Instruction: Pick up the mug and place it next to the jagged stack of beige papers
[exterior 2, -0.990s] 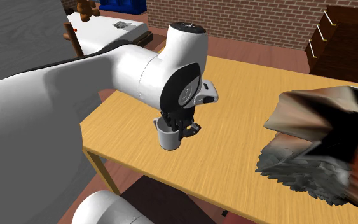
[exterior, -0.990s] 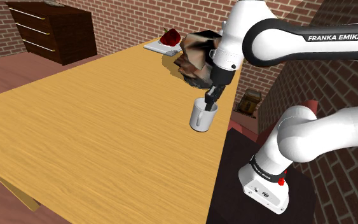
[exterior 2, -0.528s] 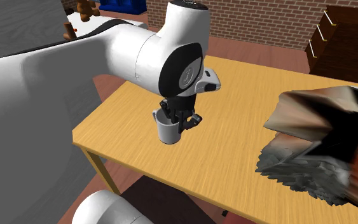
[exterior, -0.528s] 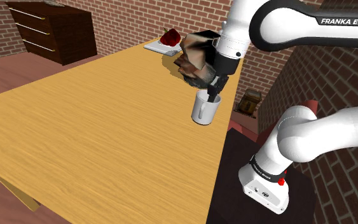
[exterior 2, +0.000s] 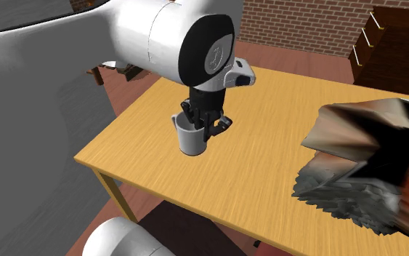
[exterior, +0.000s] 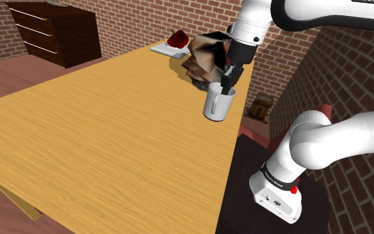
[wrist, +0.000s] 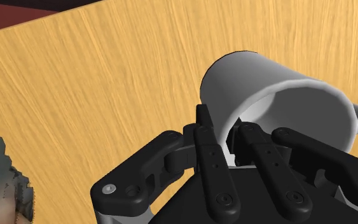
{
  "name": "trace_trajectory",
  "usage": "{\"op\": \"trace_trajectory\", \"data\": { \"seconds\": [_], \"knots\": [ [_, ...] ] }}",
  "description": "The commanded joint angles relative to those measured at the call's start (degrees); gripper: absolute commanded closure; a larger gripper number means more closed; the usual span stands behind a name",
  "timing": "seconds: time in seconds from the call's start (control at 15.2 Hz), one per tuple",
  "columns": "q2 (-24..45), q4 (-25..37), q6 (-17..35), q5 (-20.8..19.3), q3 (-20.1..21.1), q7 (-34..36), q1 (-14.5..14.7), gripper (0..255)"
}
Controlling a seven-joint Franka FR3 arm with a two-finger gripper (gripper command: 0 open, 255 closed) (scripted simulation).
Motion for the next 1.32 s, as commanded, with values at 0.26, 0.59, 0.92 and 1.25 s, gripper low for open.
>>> {"op": "trace_trajectory", "data": {
  "seconds": [0.26, 0.59, 0.92, 1.25],
  "knots": [
    [0.96, 5.09, -4.14, -0.50, -0.51, 0.28, -0.21, 255],
    [2.06, 9.63, -7.56, -0.83, -0.82, 0.60, -0.35, 255],
    [3.41, 14.38, -10.95, -1.11, -1.10, 0.93, -0.47, 255],
    [5.01, 19.36, -14.33, -1.36, -1.34, 1.28, -0.57, 255]
  ]
}}
